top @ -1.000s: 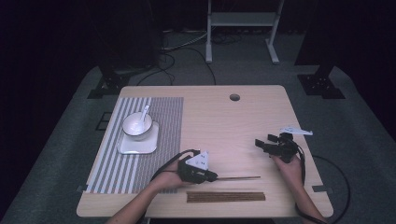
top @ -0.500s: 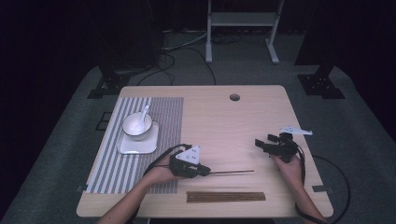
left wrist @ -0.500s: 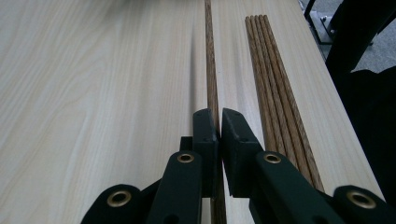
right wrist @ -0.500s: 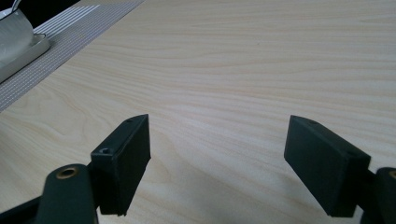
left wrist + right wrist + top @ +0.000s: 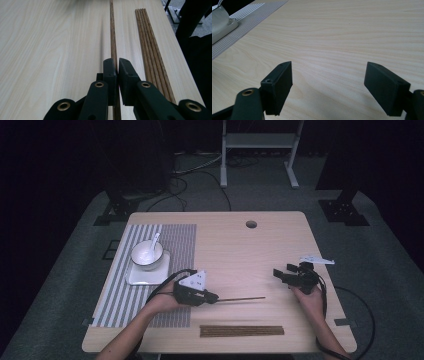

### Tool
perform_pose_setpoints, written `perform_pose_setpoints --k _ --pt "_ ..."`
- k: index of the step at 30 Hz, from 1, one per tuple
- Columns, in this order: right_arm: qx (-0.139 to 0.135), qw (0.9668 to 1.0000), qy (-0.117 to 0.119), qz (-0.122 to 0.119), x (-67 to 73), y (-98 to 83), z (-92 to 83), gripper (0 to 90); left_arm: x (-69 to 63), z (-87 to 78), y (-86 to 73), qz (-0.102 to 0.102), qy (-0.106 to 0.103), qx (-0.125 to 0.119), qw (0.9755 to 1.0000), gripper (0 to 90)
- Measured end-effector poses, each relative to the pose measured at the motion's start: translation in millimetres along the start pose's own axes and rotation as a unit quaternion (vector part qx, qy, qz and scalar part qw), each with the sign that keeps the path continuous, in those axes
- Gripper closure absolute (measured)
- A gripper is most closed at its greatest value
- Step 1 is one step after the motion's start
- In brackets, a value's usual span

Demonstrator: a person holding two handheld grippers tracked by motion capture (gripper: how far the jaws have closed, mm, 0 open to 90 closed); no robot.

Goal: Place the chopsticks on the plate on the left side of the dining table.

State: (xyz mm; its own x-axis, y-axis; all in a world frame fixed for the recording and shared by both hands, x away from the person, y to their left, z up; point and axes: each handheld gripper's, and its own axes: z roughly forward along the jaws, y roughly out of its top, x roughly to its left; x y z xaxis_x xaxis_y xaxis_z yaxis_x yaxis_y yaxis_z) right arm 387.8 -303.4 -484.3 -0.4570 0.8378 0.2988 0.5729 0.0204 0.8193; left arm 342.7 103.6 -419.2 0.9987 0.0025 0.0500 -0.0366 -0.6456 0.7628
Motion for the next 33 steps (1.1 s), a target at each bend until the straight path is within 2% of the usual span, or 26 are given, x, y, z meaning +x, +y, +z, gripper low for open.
perform_pose_setpoints --k 5,15,20,29,31,33 --pt "0.001 1.0 0.0 -0.002 0.1 0.2 0.4 21.3 1.2 -5.5 -1.4 0.004 -0.003 -0.002 1.0 84.4" --pt "0.002 1.0 -0.001 0.001 -0.1 0.4 0.4 21.3 5.0 -17.0 -5.8 0.006 0.005 -0.001 1.0 84.4" --pt "0.002 1.0 -0.001 0.0 -0.2 0.4 0.5 21.3 8.8 -23.0 -8.7 -0.003 0.007 -0.002 1.0 84.3" --pt "0.002 1.0 -0.001 -0.001 -0.2 0.5 0.7 21.3 12.6 -33.1 -16.7 -0.004 0.013 0.001 0.9999 84.3" --pt "0.002 1.0 -0.002 0.0 -0.1 0.5 0.7 21.4 13.6 -35.8 -18.5 -0.012 0.017 -0.004 0.9998 84.4" --pt "0.001 1.0 -0.002 -0.001 -0.3 0.6 0.8 21.3 14.6 -38.6 -19.8 -0.011 0.022 -0.003 0.9997 84.3"
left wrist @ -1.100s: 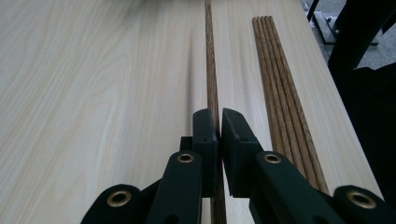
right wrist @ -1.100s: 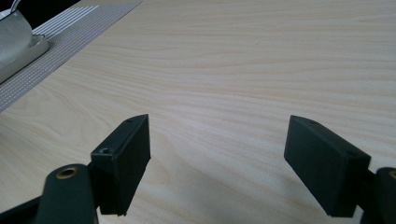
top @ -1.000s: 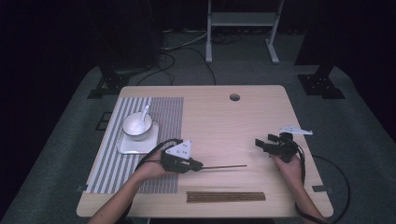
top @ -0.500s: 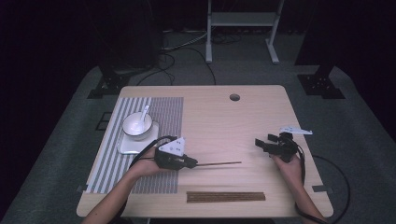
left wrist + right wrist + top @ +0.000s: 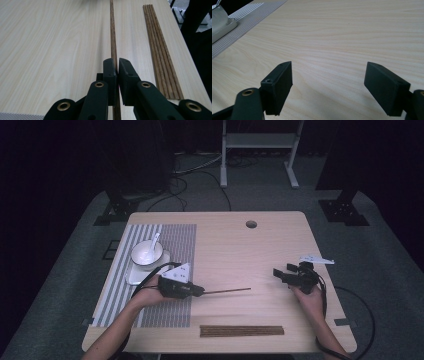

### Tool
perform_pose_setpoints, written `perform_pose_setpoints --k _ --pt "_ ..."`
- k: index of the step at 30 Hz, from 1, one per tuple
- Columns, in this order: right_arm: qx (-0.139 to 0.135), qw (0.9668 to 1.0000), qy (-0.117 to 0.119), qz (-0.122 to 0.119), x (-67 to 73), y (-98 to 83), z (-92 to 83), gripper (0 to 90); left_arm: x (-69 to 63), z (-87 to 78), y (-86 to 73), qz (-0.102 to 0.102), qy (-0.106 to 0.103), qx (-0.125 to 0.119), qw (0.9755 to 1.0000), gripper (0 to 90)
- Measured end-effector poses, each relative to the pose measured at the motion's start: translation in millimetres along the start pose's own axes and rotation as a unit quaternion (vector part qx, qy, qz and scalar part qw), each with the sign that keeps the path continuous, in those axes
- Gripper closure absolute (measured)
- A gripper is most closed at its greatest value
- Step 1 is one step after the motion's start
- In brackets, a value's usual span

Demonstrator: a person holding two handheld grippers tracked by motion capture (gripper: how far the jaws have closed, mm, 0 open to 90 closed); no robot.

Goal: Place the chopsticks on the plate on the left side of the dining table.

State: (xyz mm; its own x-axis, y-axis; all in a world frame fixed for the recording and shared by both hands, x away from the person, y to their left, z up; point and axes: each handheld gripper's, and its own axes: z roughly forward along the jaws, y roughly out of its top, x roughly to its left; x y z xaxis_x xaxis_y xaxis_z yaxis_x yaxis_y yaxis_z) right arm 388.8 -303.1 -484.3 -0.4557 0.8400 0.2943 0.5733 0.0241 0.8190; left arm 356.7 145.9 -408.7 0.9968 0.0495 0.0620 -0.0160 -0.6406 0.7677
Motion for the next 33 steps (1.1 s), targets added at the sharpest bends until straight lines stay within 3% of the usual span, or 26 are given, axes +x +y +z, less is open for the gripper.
perform_pose_setpoints --k 9,18,21,33 --pt "0.001 1.0 0.0 0.0 0.0 0.1 0.1 21.3 3.6 -7.3 -5.1 -0.008 -0.002 0.0 1.0 84.3" --pt "0.0 1.0 -0.001 0.0 0.3 -0.1 0.0 21.3 7.1 -18.1 -4.8 -0.003 0.006 0.001 1.0 84.4" --pt "0.0 1.0 -0.001 0.0 0.4 -0.1 0.0 21.3 7.7 -22.1 -6.3 -0.011 0.008 -0.003 0.9999 84.3" --pt "0.001 1.0 -0.003 0.001 0.2 0.0 0.1 21.3 10.3 -32.3 -8.0 -0.005 0.01 0.007 0.9999 84.3"
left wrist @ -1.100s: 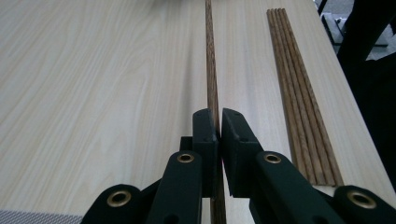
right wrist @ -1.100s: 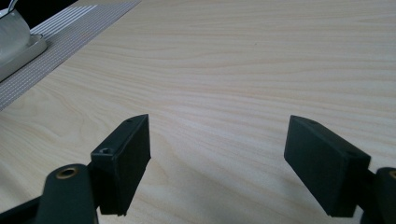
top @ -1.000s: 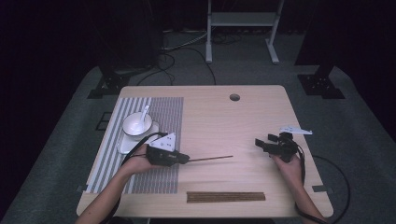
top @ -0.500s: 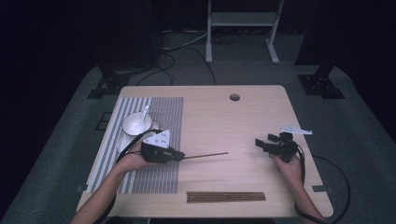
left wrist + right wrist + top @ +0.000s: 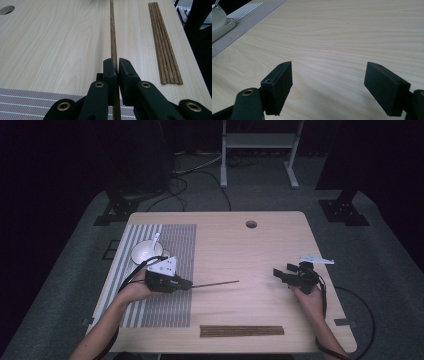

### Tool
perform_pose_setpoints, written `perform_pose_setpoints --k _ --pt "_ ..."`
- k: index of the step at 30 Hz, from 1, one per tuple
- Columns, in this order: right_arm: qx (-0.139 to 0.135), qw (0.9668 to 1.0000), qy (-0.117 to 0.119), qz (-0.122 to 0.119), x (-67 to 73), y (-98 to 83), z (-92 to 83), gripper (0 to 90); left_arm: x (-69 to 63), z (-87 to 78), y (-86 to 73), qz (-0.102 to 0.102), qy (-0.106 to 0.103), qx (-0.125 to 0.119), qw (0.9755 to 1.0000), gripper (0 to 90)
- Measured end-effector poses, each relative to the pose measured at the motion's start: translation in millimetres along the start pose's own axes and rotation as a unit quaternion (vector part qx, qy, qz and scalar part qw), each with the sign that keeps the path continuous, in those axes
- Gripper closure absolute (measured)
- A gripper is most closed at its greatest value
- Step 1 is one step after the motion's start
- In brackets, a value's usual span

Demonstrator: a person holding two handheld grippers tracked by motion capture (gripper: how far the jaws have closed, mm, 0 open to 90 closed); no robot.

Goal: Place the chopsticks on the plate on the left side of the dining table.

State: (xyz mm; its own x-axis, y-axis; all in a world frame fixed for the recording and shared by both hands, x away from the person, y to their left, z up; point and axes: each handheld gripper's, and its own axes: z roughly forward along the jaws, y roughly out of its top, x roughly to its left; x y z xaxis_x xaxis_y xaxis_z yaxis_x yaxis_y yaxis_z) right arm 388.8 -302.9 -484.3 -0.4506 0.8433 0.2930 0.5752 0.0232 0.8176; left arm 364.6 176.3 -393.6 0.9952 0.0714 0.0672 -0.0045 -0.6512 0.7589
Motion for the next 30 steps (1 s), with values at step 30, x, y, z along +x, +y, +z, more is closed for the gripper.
perform_pose_setpoints --k 30 --pt "0.0 1.0 -0.002 0.003 -0.4 0.1 0.0 21.3 9.0 -24.6 -14.3 0.007 0.004 0.007 0.9999 84.3"
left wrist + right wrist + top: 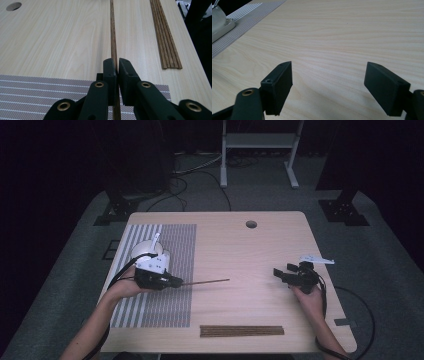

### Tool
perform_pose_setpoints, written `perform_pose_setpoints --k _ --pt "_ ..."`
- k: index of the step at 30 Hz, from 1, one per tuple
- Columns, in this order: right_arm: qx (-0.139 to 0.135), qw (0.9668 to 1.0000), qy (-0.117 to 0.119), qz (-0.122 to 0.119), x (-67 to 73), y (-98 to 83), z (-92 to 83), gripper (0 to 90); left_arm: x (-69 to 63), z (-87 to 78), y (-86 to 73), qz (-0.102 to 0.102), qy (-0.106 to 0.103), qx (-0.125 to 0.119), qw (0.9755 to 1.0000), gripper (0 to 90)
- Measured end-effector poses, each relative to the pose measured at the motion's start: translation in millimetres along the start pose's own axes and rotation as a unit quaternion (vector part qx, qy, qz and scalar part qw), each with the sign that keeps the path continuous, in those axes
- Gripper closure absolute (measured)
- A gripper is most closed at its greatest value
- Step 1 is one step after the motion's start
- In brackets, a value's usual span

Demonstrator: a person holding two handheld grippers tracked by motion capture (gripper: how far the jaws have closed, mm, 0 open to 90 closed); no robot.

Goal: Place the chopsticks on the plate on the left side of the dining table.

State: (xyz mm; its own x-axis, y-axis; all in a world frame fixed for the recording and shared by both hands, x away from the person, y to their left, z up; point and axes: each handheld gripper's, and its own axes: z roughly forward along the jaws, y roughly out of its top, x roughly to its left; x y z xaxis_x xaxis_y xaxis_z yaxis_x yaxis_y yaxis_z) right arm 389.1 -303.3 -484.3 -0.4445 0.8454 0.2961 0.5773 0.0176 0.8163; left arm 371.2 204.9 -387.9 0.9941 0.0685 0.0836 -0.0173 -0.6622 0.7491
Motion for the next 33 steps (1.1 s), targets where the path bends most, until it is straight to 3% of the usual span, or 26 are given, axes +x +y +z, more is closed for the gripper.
perform_pose_setpoints --k 8,13,24,33 --pt "0.0 1.0 -0.001 0.0 0.1 0.0 0.0 21.3 1.5 -6.4 -3.4 0.0 -0.003 0.001 1.0 84.3" --pt "0.0 1.0 -0.002 0.0 0.2 0.0 0.0 21.3 3.3 -9.8 -4.7 0.004 0.004 -0.012 0.9999 84.3" --pt "-0.001 1.0 -0.003 -0.002 0.6 0.0 0.0 21.3 7.8 -15.8 -2.3 0.01 0.003 -0.005 0.9999 84.2" --pt "0.0 1.0 -0.004 -0.005 0.8 -0.1 0.3 21.3 13.1 -27.1 -8.7 0.001 0.012 -0.005 0.9999 84.2"
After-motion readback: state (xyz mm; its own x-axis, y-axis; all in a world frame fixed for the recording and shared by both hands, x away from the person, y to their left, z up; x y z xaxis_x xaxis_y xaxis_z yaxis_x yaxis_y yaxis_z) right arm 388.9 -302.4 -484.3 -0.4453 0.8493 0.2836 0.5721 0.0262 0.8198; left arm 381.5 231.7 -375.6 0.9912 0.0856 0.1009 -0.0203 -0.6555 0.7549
